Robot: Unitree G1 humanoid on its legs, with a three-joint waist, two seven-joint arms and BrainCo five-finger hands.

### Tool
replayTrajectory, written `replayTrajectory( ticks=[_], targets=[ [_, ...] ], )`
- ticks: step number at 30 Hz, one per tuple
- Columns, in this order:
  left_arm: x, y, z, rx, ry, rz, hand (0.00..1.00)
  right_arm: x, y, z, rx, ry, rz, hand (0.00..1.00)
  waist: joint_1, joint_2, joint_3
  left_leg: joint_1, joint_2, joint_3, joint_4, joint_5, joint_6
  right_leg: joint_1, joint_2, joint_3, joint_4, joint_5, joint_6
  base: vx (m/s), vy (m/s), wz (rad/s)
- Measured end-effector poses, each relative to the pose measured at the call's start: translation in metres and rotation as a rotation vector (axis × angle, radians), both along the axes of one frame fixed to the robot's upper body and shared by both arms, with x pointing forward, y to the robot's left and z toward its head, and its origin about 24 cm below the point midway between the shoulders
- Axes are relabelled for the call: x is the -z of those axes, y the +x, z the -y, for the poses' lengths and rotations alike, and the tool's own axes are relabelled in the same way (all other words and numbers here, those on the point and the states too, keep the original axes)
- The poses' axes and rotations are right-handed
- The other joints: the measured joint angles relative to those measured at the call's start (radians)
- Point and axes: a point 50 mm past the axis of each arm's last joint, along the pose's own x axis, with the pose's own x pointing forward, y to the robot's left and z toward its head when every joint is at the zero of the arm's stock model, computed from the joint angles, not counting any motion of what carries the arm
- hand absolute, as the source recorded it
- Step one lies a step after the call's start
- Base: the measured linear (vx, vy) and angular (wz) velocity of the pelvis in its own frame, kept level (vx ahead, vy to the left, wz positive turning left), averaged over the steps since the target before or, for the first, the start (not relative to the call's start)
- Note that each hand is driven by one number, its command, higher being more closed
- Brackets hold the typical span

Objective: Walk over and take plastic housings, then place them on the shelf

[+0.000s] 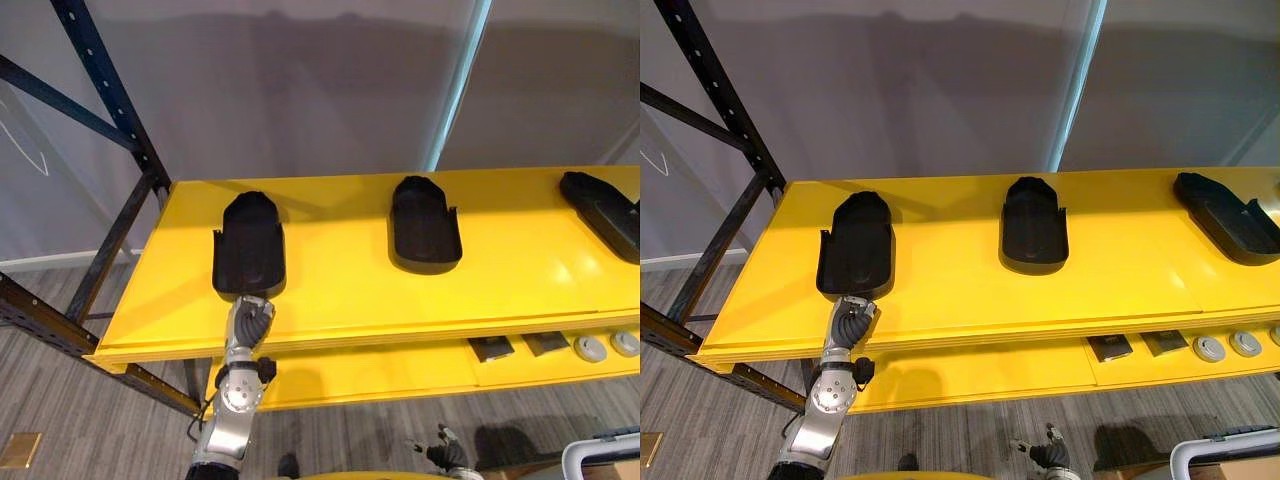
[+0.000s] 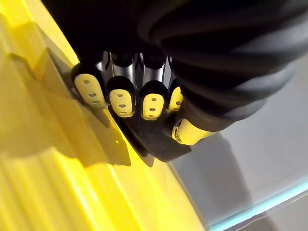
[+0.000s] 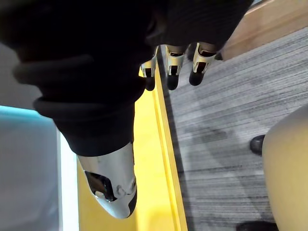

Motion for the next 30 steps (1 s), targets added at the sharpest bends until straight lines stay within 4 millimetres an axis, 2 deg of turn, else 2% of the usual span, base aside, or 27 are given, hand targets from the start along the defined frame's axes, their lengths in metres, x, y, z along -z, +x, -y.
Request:
replayTrajectory(
  ticks=[4,12,16,20,22,26,28,30],
  targets=[
    [0.001,0.005,-0.011,-0.037,0.026,-0.014,1.0,0.001,0.002,0.0,-0.012,-0.001,-0.008,0.0,-0.021,-0.002,0.0,-0.001,-0.004,0.0,0.0,-0.002,-0.001,0.0,0.001,0.002,-0.002,0.0,0.0,0.0,0.0,0.0],
    [-0.008,0.022,-0.033,-0.098,0.084,-0.006,1.0,-0.001,0.01,0.001,-0.019,-0.003,0.008,0.0,-0.032,-0.016,0.009,0.0,-0.005,0.008,0.0,-0.006,0.0,-0.003,0.001,0.014,-0.003,0.0,-0.001,0.0,-0.002,-0.03],
    [-0.01,0.024,-0.043,-0.125,0.103,-0.006,1.0,-0.002,0.013,0.001,-0.023,-0.006,0.016,0.0,-0.049,-0.019,0.011,0.001,-0.01,0.014,0.0,-0.011,0.005,-0.004,-0.002,0.021,-0.006,0.0,0.0,0.01,0.003,-0.02],
    [-0.011,0.025,-0.043,-0.124,0.103,-0.001,1.0,-0.001,0.012,0.002,-0.022,-0.006,0.014,0.0,-0.049,-0.02,0.011,0.002,-0.015,0.018,0.0,-0.015,0.008,-0.002,-0.003,0.022,-0.008,0.0,0.0,0.03,-0.007,0.01],
    [-0.026,0.022,-0.029,-0.068,0.102,0.071,1.0,-0.002,0.015,0.001,-0.023,-0.007,0.022,0.0,-0.048,-0.028,0.015,-0.001,-0.02,-0.004,0.0,-0.014,0.008,0.007,-0.006,-0.005,-0.011,0.0,0.0,0.03,-0.026,0.21],
    [-0.041,0.015,-0.027,-0.062,0.097,0.146,1.0,-0.002,0.014,0.001,-0.023,-0.006,0.019,0.0,-0.048,-0.028,0.016,0.002,-0.022,-0.01,0.003,-0.014,0.008,0.016,-0.008,-0.009,-0.015,0.0,0.0,0.01,-0.009,0.05],
    [-0.091,-0.018,-0.025,-0.066,0.08,0.403,1.0,0.002,0.007,0.001,-0.008,0.001,-0.008,0.0,-0.045,-0.029,0.016,-0.004,-0.022,-0.015,0.007,-0.014,0.008,0.018,-0.007,-0.008,-0.014,0.0,0.0,0.04,-0.013,0.03],
    [-0.12,-0.039,-0.032,-0.107,0.088,0.566,1.0,0.003,0.004,0.003,-0.002,-0.003,-0.017,0.0,-0.032,-0.027,0.017,0.0,-0.021,-0.018,0.007,-0.014,0.008,0.023,-0.006,-0.009,-0.012,0.0,0.0,0.01,-0.017,0.09]
  ],
)
